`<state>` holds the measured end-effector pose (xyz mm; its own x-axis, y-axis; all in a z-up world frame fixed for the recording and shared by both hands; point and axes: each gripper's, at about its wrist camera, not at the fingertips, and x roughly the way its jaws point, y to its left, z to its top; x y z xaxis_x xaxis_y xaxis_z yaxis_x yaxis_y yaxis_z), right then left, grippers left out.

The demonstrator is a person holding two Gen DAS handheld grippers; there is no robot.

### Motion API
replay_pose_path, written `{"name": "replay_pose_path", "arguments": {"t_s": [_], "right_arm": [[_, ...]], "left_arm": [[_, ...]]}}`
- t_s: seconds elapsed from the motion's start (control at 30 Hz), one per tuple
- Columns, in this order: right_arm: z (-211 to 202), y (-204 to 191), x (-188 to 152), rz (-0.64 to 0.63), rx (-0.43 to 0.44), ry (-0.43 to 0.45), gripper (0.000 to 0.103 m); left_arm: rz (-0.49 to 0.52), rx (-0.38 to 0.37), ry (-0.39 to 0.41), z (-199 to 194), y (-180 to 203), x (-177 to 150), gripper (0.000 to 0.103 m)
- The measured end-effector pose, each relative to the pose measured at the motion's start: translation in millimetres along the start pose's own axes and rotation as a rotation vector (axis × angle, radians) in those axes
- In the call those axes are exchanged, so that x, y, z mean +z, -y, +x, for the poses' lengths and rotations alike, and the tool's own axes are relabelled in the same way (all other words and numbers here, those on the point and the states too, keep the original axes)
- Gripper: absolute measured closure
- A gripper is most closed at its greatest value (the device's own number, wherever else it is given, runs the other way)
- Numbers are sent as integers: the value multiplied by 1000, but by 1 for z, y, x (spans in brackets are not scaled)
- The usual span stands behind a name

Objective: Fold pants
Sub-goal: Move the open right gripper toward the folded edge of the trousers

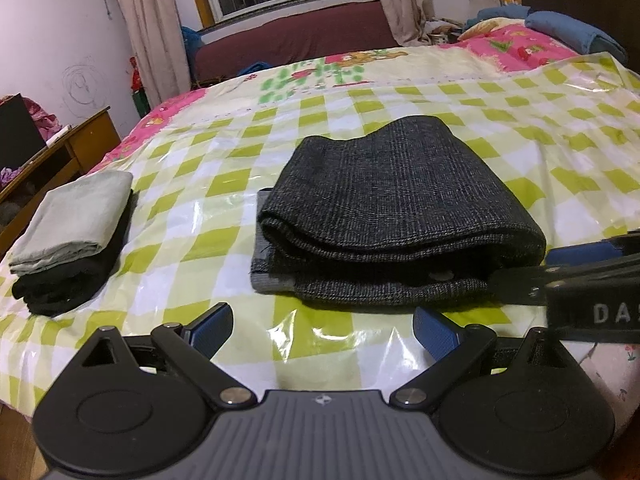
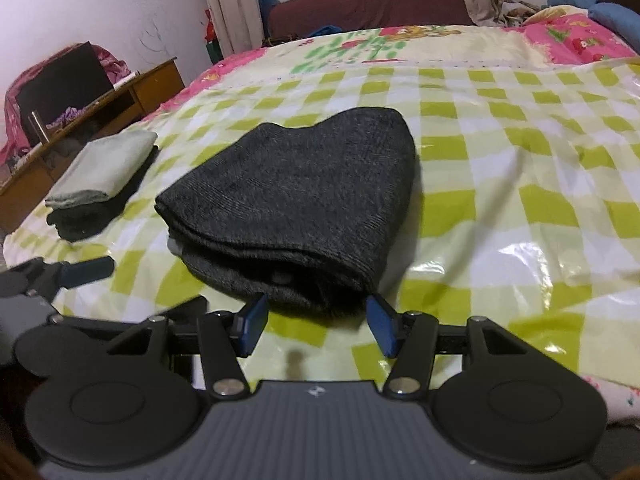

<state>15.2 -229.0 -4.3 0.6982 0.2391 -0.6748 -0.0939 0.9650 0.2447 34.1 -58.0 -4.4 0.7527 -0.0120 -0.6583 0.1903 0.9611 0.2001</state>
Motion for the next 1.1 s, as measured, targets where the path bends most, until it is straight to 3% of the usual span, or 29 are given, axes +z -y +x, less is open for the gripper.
{"name": "replay_pose_path", "arguments": {"t_s": [1.1], "right_arm": [[3, 1, 9, 30, 30, -4, 45]], "left_arm": [[-9, 14, 9, 10, -12, 21, 0]]}}
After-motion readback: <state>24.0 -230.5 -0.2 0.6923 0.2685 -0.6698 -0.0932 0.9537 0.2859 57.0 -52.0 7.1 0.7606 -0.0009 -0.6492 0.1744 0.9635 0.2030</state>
